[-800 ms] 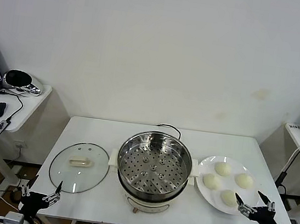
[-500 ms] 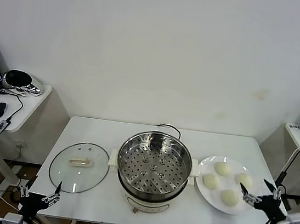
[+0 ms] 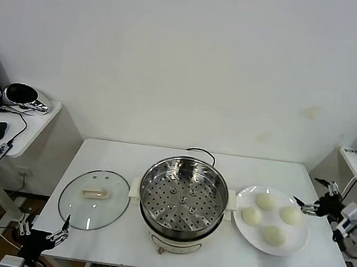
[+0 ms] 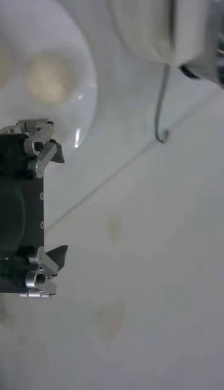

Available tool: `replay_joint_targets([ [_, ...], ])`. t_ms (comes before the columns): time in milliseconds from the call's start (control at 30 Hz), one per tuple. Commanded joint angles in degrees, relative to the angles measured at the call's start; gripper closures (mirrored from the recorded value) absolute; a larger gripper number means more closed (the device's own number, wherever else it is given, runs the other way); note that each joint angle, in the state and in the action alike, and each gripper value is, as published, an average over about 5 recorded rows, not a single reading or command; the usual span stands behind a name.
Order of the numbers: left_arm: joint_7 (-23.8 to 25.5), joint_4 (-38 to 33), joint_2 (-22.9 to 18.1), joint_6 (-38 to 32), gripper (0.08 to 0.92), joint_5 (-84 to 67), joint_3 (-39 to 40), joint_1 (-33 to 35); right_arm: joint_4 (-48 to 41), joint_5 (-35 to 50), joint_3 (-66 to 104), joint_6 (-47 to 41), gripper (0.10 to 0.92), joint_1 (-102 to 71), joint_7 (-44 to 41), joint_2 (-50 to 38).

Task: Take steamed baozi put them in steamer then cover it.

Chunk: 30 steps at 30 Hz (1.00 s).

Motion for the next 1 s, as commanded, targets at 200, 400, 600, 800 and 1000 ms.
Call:
replay_joint_targets([
  [200,-0.7,-1.7,-1.3,1.2,0.177,1.0,0.4,0.3,-17.7,-19.6,-37.2,8.9,0.203,37.7,-20.0,-4.3],
  [400,0.3,-1.4,-1.7,1.7,0.177,1.8,0.3,0.6,-22.4,-19.9,-46.6,10.3,0.203,43.8,-20.5,0.7],
  [600,0.9,-1.0,-1.8,1.7,0.177,2.2,0.0,1.3,-28.0,-19.9,-50.0,16.7,0.203,46.2,-21.8,5.2],
  [800,0.7,-0.4,-2.2,1.7,0.177,2.4,0.0,1.4,-31.8,-20.7,-48.7,17.8,0.203,44.0,-21.0,8.2],
  [1000,0.6,-0.5,-2.6,1.7,0.177,2.6,0.2,1.7,-34.7,-21.1,-47.1,17.5,0.203,42.3,-17.2,10.8],
])
